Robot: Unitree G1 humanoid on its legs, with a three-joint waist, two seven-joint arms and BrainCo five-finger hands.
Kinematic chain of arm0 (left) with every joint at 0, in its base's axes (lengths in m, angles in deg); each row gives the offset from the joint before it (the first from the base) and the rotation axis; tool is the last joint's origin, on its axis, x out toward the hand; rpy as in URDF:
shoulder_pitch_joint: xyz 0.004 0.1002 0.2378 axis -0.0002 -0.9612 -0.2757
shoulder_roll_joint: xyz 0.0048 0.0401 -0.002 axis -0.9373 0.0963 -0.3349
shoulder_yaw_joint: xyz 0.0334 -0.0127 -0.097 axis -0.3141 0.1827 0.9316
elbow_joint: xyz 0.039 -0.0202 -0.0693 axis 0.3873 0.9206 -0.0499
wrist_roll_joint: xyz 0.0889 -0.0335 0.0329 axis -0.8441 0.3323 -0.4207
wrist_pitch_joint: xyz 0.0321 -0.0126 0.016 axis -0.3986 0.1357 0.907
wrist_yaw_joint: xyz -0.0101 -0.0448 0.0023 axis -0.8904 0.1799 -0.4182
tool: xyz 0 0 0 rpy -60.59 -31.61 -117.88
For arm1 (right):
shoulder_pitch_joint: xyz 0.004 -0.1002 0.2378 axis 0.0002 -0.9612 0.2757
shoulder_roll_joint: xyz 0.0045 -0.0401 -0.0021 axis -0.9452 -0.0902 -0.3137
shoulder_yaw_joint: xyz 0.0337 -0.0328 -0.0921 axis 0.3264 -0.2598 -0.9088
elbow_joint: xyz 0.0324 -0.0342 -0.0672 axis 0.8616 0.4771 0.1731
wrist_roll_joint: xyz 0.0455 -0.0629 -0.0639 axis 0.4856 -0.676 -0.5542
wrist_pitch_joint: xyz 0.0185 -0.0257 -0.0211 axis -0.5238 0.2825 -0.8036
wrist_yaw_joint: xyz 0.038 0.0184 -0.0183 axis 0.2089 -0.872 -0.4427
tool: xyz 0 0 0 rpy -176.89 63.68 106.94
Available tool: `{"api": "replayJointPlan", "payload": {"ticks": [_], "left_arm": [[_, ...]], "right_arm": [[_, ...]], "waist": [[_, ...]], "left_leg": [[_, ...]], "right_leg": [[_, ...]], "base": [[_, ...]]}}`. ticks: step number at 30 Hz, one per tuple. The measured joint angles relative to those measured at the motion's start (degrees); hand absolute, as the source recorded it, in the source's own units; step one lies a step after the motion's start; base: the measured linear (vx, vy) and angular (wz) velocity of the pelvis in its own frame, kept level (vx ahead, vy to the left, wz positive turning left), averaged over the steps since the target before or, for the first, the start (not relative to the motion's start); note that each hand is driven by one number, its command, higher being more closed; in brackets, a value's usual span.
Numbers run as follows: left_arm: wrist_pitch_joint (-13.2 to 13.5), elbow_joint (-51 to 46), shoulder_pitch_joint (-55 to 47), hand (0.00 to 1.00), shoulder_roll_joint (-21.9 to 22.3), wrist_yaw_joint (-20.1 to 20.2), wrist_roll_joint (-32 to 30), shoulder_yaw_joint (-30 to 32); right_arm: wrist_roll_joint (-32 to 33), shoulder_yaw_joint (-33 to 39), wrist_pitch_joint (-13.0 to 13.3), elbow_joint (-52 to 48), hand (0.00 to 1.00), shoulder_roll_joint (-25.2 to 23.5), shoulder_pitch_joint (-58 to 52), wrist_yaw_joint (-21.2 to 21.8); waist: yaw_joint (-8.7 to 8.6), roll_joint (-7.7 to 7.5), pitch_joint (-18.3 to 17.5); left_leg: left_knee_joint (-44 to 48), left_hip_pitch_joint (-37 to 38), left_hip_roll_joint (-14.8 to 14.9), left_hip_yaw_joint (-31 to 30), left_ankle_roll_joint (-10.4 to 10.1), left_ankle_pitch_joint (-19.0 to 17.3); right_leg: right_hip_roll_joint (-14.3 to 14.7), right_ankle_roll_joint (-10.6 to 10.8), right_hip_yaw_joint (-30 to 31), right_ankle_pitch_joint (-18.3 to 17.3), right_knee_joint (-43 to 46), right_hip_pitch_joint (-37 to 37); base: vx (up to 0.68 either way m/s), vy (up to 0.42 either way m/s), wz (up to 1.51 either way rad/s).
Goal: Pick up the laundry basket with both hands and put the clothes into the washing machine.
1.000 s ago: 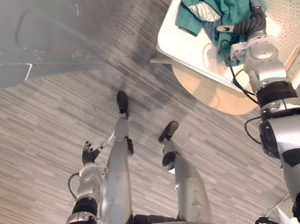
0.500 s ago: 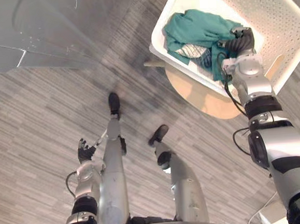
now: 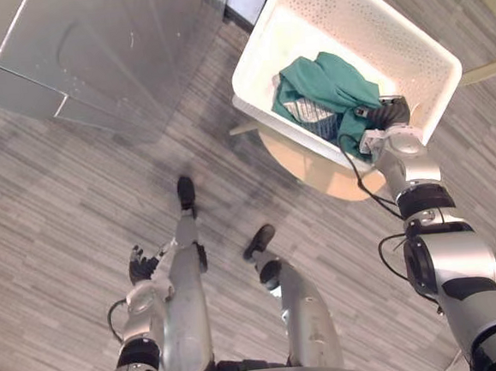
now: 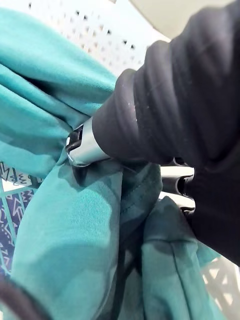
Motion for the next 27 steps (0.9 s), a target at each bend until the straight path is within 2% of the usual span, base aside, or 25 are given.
{"api": "replayJointPlan", "payload": {"ticks": [4, 8, 15, 18, 20, 22, 27], "left_arm": [[-0.4, 2.0, -0.3, 0.0, -1.6, 0.2, -0.3, -2.4], [-0.7, 3.7, -1.3, 0.0, -2.6, 1.4, -0.9, -3.3], [-2.6, 7.4, -5.8, 0.0, -4.2, 2.7, -3.9, -2.8], [-3.4, 8.1, -6.9, 0.0, -4.3, 3.2, -5.5, -1.8], [-3.8, 8.0, -8.7, 0.0, -4.2, 3.8, -6.6, -1.8], [-4.0, 7.3, -10.0, 0.0, -4.1, 3.9, -6.6, -1.8], [-4.0, -2.2, -12.8, 0.0, -3.6, 4.2, -6.5, -3.1]], "right_arm": [[0.0, 2.8, 0.7, -5.5, 1.0, -0.1, -3.1, -0.2], [1.2, 6.2, 2.6, -12.3, 1.0, -0.8, -7.3, -1.1], [2.4, 9.6, 3.6, -21.4, 1.0, -3.6, -16.5, -1.0], [2.4, 10.9, 3.7, -24.9, 1.0, -5.0, -18.5, -1.0], [2.3, 11.2, 4.3, -27.4, 1.0, -5.4, -20.1, -1.0], [2.3, 11.2, 4.5, -29.8, 1.0, -5.5, -21.4, -1.0], [2.4, 12.7, 4.8, -32.6, 1.0, -6.8, -22.3, -0.9]], "waist": [[-0.4, 0.01, -0.1], [-0.85, 0.02, -0.4], [-1.6, 0.17, -5.9], [-1.65, 0.22, -6.5], [-1.74, 0.38, -8.6], [-1.79, 0.54, -10.3], [-1.75, 1.08, -14.1]], "left_leg": [[-0.6, 3.9, -0.9, -0.1, 0.3, 0.5], [-0.8, 7.8, -1.7, -0.9, 0.3, 0.4], [-3.4, 12.6, -3.0, -1.5, 0.0, 0.2], [-3.4, 15.4, -3.5, -1.5, 0.0, -0.4], [-3.4, 16.4, -3.9, -1.5, 0.0, -0.9], [-3.4, 17.5, -4.0, -1.5, 0.2, -1.2], [-3.5, 21.3, -4.4, -1.0, 0.3, -2.4]], "right_leg": [[-1.1, 0.4, 0.0, -1.2, 1.1, 3.4], [-1.5, 0.8, 0.1, -1.8, 1.1, 7.4], [-2.6, 1.7, 0.2, -3.0, 1.3, 11.0], [-3.0, 2.2, 0.1, -3.6, 1.2, 13.8], [-3.2, 2.3, 0.1, -3.7, 0.6, 15.0], [-3.1, 2.6, -0.1, -3.5, -0.5, 16.6], [-2.3, 3.5, -0.1, -2.1, -5.4, 21.9]], "base": [[0.04, -0.053, 0.15], [0.03, -0.05, 0.12], [0.03, -0.03, 0.07], [0.07, -0.046, 0.09], [0.07, -0.044, 0.05], [0.07, -0.044, 0.03], [0.08, -0.044, -0.01]]}}
